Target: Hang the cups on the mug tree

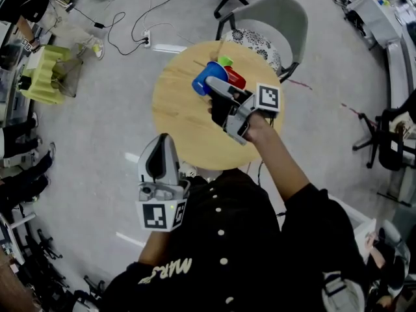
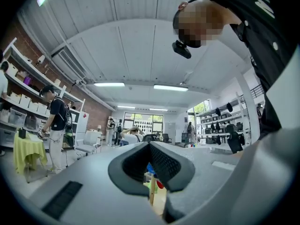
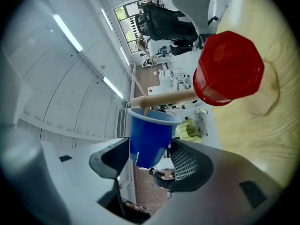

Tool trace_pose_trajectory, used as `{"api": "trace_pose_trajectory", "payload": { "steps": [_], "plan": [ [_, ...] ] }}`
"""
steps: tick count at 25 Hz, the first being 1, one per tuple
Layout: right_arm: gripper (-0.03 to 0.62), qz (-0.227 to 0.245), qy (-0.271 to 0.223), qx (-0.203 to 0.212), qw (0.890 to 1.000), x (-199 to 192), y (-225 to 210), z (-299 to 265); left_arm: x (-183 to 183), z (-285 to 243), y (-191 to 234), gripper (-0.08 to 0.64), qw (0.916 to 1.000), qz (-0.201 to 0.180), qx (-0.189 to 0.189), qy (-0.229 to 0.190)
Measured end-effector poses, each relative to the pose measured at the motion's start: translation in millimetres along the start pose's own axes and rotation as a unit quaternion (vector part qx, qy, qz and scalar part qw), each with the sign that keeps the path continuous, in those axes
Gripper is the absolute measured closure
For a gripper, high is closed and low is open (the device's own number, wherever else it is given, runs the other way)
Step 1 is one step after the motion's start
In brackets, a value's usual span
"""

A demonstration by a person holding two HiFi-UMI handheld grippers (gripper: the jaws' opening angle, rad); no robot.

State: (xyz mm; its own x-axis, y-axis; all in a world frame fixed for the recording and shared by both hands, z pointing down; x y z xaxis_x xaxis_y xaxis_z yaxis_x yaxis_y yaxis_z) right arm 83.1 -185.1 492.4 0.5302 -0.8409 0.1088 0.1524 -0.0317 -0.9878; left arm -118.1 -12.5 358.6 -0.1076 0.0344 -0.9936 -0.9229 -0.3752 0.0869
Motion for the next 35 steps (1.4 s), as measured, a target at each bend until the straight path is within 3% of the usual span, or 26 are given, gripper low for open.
{"api": "trace_pose_trajectory", "payload": {
  "steps": [3, 9, 12, 15, 17, 19, 21, 25, 29, 32, 35],
  "plan": [
    [0.304, -0.006, -0.002, -0.006, 1.0, -2, -3, -2, -3, 1, 2, 0.563, 1.0, 0.001, 0.0, 0.002],
    [0.304, 0.027, -0.013, -0.032, 0.999, -2, -1, 7, 0, 0, 5, 0.563, 1.0, 0.001, -0.004, 0.001],
    [0.315, 0.074, -0.033, -0.074, 0.994, -1, 10, 26, 4, -2, 0, 0.563, 0.9999, 0.004, -0.015, -0.002],
    [0.349, 0.157, -0.053, -0.145, 0.975, -3, 28, 57, 8, -2, -8, 0.564, 0.9997, 0.007, -0.023, -0.009],
    [0.4, 0.251, -0.063, -0.188, 0.947, -7, 47, 67, 13, -5, -3, 0.564, 0.9995, 0.003, -0.025, -0.016],
    [0.493, 0.367, -0.069, -0.221, 0.901, -10, 65, 73, 18, -6, 5, 0.563, 0.9994, 0.002, -0.027, -0.023],
    [0.541, 0.441, -0.081, -0.246, 0.859, -15, 76, 83, 20, -8, 12, 0.563, 0.9991, 0.002, -0.032, -0.027],
    [0.591, 0.521, -0.108, -0.256, 0.807, -28, 98, 97, 24, -12, 21, 0.565, 0.9985, 0.002, -0.046, -0.027],
    [0.591, 0.614, -0.152, -0.239, 0.737, -46, 131, 106, 31, -16, 28, 0.563, 0.9979, 0.009, -0.059, -0.026],
    [0.591, 0.664, -0.175, -0.204, 0.698, -63, 154, 115, 37, -17, 33, 0.564, 0.9976, 0.005, -0.061, -0.033],
    [0.591, 0.699, -0.192, -0.223, 0.652, -77, 173, 126, 43, -16, 38, 0.563, 0.9975, 0.001, -0.059, -0.039]
  ]
}}
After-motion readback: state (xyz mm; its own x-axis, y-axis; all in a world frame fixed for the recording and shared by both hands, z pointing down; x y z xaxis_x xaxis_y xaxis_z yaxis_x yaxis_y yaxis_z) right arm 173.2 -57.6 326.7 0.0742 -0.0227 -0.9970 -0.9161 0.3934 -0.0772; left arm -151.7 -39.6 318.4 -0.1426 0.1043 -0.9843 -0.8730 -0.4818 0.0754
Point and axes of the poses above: the fingertips, and each gripper's own axes: z backward along the fingers, y to its left, x out of its top, the point moved 9 cm from there along z, backward along the fingers, and after that the axes turned 1 degree about -x, right-handed, at the moved point
